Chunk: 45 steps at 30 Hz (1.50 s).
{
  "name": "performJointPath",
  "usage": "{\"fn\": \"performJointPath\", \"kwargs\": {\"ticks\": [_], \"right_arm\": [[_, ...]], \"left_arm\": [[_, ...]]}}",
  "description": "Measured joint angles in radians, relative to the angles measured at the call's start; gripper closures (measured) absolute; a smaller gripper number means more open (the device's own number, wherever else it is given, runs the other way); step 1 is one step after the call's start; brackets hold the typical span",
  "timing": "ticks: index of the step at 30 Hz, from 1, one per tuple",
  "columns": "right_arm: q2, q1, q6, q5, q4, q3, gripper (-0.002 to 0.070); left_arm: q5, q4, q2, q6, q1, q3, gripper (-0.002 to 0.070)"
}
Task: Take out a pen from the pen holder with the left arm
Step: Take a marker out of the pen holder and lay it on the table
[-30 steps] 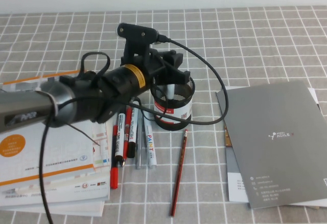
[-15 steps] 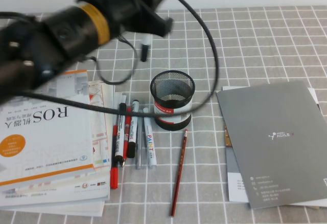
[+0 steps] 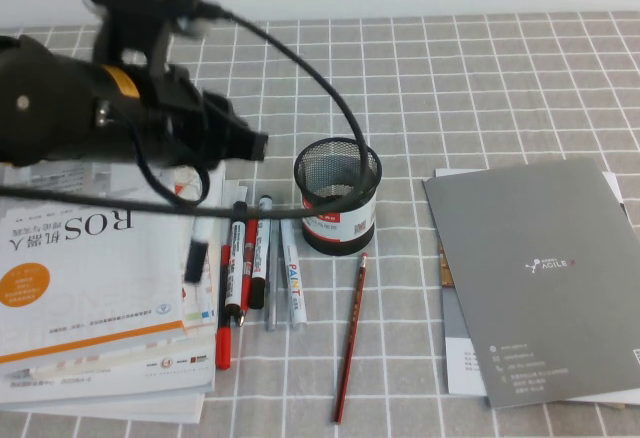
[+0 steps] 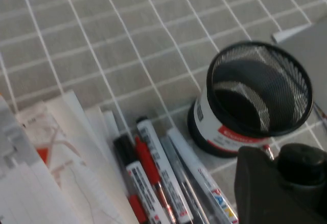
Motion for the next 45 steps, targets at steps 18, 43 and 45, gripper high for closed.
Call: {"fn": "performJointPath", "kwargs": {"ticks": [18, 43, 45], "right_arm": [[0.0, 0.0, 0.0, 0.0, 0.0, 0.0, 0.0689], [0.0, 0.0, 0.0, 0.0, 0.0, 0.0, 0.0689], [0.0, 0.0, 0.0, 0.0, 0.0, 0.0, 0.0689]], "left_arm": [[-0.012, -0.384, 0.324, 0.102, 0.169, 0.002, 0.0556], [-0.037, -0.286, 0.403, 0.116, 0.133, -0.066, 0.0263], [-0.064, -0.195, 0.34, 0.077, 0.11, -0.062, 0.0265]]}}
